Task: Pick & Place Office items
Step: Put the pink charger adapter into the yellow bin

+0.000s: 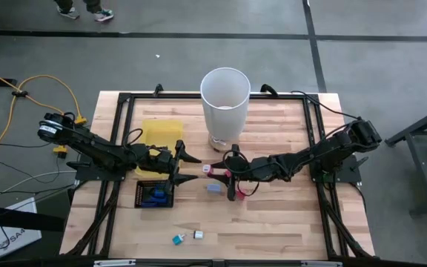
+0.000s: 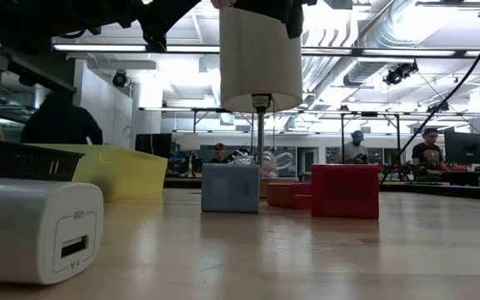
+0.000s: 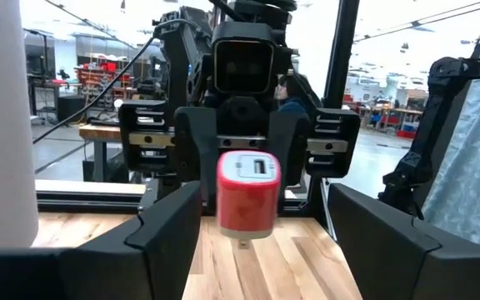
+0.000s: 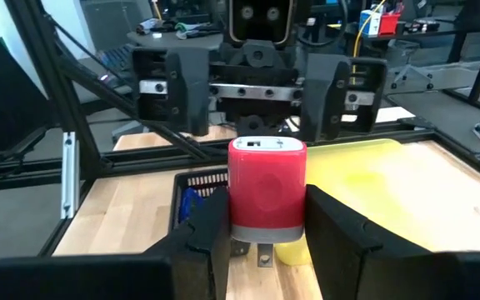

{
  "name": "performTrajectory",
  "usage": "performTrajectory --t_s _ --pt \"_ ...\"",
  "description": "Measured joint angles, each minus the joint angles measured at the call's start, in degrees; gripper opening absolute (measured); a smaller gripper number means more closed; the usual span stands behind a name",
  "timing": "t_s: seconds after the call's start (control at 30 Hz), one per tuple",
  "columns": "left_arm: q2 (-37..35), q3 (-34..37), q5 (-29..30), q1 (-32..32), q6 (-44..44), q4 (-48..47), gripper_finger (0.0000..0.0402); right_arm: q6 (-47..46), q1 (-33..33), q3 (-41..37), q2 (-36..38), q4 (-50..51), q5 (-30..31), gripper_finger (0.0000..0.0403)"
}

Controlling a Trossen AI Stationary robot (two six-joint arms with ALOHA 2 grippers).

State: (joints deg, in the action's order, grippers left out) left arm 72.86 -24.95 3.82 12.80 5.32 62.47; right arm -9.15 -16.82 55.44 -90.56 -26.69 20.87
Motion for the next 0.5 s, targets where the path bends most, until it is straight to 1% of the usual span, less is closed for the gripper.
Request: performTrajectory --t_s 0.5 --pt "0.01 -0.02 -0.61 -3.08 0.94 0.73 0.0254 0.41 1.57 -0.01 0.0 -1.82 -1.39 0.0115"
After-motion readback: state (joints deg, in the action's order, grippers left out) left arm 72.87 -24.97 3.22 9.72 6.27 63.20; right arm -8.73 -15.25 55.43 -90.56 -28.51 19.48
